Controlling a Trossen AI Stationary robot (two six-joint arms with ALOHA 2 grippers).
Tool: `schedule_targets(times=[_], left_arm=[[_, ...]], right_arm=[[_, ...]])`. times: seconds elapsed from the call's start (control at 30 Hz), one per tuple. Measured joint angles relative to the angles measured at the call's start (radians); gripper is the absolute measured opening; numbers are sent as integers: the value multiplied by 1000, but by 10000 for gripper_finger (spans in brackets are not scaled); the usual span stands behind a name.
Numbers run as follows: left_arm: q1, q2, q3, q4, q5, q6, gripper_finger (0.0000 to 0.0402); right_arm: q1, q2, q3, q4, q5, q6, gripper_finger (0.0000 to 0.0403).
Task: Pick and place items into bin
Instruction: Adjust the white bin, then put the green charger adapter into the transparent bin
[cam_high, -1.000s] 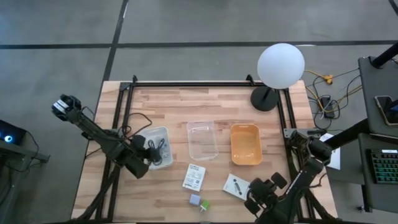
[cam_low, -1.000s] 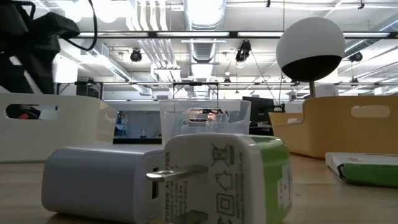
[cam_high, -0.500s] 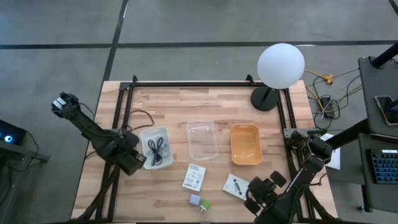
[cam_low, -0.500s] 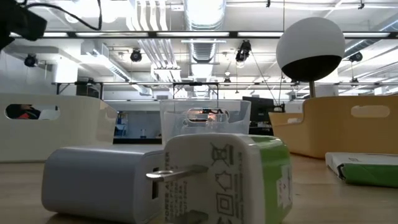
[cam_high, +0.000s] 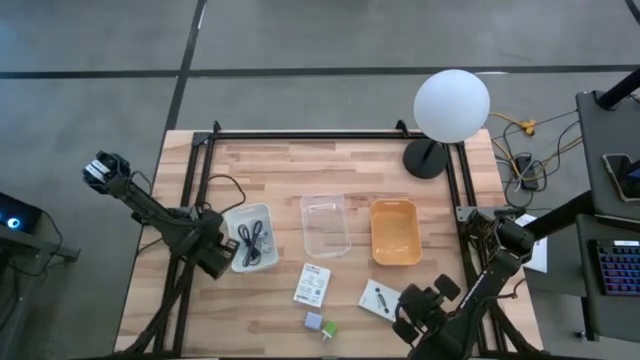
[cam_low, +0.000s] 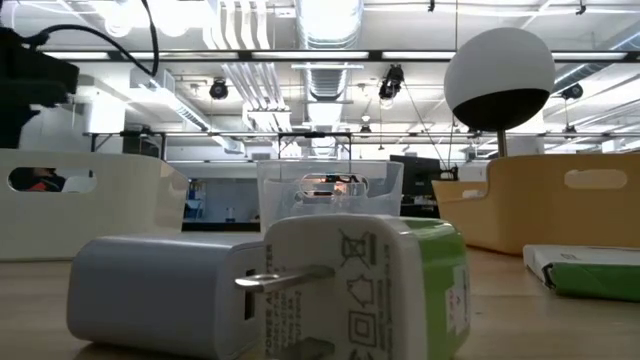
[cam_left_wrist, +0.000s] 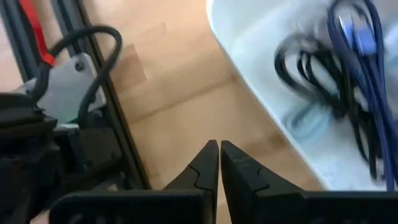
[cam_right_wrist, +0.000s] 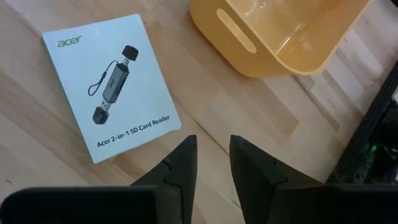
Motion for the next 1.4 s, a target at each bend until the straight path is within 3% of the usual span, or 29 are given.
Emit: schedule_targets(times=[0.2, 0.5, 0.73, 0.87, 1.07, 1.13, 1.23, 1.33, 1.4], left_arm=[[38, 45, -2, 35, -20, 7, 1], [38, 222, 27, 279, 21, 28, 1], [38, 296, 105, 157, -29, 7, 1], [45, 271, 109, 54, -107, -50, 1], [50, 216, 138, 48, -144, -56, 1], [29, 194, 203, 63, -190, 16, 1], [-18, 174, 316, 215, -280, 321, 1], [-61, 176, 393, 464, -232, 752, 3], [-79, 201, 429, 573, -179, 899, 13]], right_arm=[[-8, 0, 0, 0, 0, 4, 84], [-12, 0, 0, 0, -1, 34, 81], [-12, 0, 7, 3, -11, 58, 77], [-12, 0, 15, 3, -10, 63, 75], [-12, 0, 15, 4, -10, 76, 72], [-12, -3, 15, 10, -11, 85, 72], [-3, -21, 15, 64, 0, 22, 71], [9, -44, 15, 269, 74, -255, 68], [7, -48, 16, 466, 77, -562, 70]])
